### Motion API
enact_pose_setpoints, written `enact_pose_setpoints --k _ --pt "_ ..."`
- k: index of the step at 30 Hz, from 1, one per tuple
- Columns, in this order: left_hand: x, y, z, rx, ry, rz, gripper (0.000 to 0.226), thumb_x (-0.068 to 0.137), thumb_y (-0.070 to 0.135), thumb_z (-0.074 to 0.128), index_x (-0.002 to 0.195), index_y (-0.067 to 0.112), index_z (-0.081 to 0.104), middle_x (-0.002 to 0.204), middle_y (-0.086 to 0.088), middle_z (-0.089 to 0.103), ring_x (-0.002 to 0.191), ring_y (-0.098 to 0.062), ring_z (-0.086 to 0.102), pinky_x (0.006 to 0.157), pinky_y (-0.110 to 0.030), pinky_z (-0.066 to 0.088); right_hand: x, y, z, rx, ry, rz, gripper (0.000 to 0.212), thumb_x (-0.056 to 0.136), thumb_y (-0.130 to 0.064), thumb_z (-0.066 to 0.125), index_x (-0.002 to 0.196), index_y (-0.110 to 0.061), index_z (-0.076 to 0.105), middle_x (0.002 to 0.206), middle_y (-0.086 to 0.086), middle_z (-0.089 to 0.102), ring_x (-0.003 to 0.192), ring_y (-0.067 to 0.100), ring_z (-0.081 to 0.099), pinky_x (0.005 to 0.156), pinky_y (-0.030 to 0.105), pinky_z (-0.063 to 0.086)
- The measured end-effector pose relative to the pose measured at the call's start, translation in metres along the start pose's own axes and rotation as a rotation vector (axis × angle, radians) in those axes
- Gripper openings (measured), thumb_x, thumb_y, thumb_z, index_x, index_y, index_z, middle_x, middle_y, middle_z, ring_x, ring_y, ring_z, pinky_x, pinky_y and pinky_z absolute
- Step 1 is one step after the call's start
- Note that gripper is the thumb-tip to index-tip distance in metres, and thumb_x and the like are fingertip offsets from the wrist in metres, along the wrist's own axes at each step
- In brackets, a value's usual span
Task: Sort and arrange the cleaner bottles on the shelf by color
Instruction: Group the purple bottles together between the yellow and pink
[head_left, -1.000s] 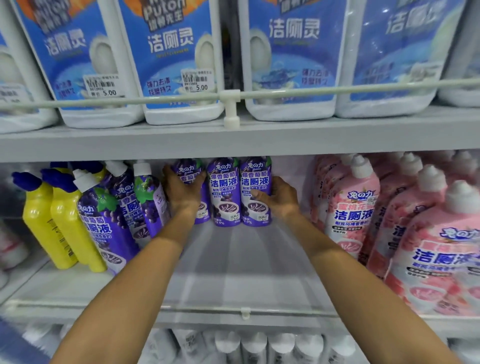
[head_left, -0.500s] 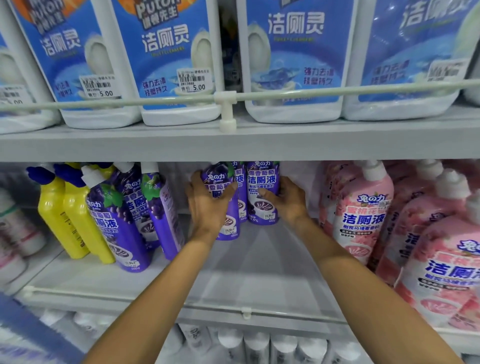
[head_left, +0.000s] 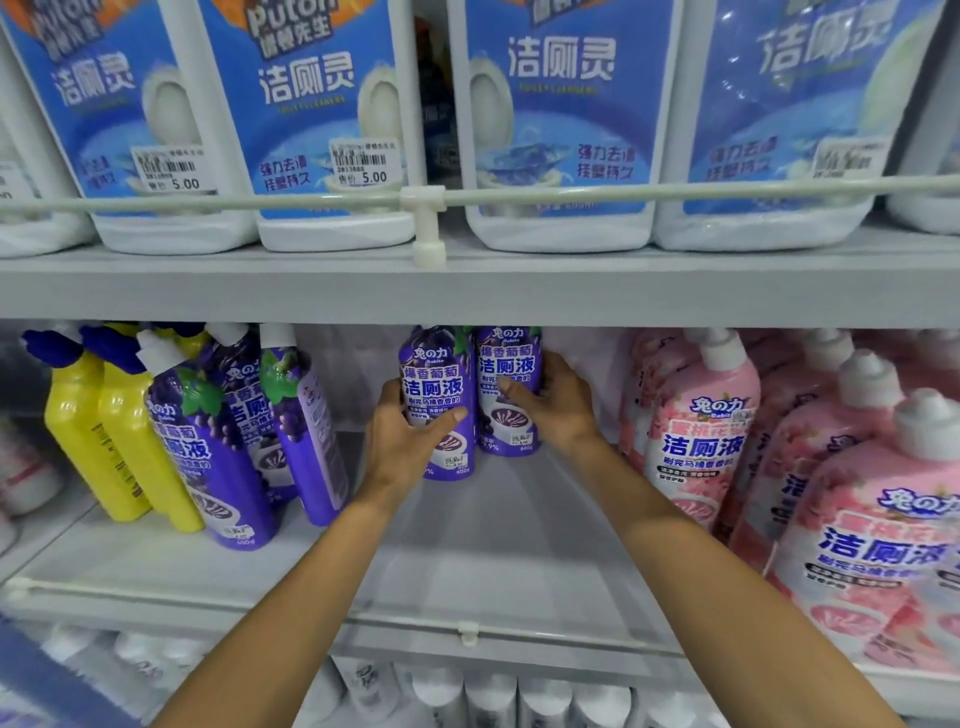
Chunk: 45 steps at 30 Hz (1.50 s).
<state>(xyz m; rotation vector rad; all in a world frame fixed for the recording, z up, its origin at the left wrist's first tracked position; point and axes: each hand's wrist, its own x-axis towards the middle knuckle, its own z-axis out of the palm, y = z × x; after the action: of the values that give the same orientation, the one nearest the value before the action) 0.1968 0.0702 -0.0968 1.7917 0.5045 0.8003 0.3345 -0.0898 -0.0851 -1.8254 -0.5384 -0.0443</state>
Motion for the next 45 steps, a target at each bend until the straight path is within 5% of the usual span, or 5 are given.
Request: enact_pose_setpoints --k 23,27,32,36,45 --pt "-0.013 0.007 0.005 -0.041 0.032 0.001 0.062 0.077 0.043 0.088 0.127 0.02 0.058 0.114 0.007 0.075 0.098 -0.012 0.075 0.084 -0.047 0.064 -0.005 -0.009 0.008 -0.066 -0.007 0.037 0.05 0.09 -0.044 0.074 0.129 -0.017 0.058 0.121 0.001 0.072 0.098 0.016 0.07 0.084 0.03 0.058" --pt "-0.023 0.013 -0.019 -0.057 -0.067 0.021 0.058 0.086 0.038 0.082 0.135 0.018 0.056 0.127 0.004 0.071 0.115 -0.013 0.069 0.081 -0.02 0.06 -0.017 -0.016 0.004 -0.009 0.033 0.044 0.031 0.096 -0.037 0.069 0.124 -0.026 0.061 0.107 -0.006 0.071 0.093 0.012 0.072 0.089 0.033 0.06" --pt "-0.047 0.025 -0.072 -0.133 -0.098 0.03 0.1 0.067 0.074 0.075 0.149 0.023 0.047 0.145 0.003 0.055 0.135 -0.014 0.054 0.112 -0.035 0.046 -0.054 -0.045 -0.007 0.087 0.056 0.088 0.049 0.102 -0.054 0.05 0.139 -0.023 0.057 0.127 -0.015 0.059 0.115 0.009 0.058 0.101 0.025 0.042" --pt "-0.077 0.035 -0.126 -0.206 -0.122 0.042 0.081 0.068 0.071 0.069 0.136 0.029 0.056 0.138 0.003 0.063 0.127 -0.009 0.06 0.106 -0.032 0.05 -0.097 -0.068 -0.005 0.251 0.035 0.101 0.026 0.11 -0.044 0.035 0.108 -0.04 0.06 0.107 -0.028 0.064 0.102 -0.008 0.061 0.091 0.019 0.049" --pt "-0.101 0.039 -0.229 -0.294 0.178 0.08 0.04 0.094 0.044 0.072 0.126 0.021 0.066 0.118 0.008 0.073 0.114 -0.004 0.067 0.097 -0.021 0.051 -0.157 -0.117 0.049 0.403 0.008 0.064 0.046 0.104 -0.061 0.035 0.128 -0.033 0.062 0.129 -0.011 0.068 0.123 0.008 0.063 0.11 0.038 0.048"
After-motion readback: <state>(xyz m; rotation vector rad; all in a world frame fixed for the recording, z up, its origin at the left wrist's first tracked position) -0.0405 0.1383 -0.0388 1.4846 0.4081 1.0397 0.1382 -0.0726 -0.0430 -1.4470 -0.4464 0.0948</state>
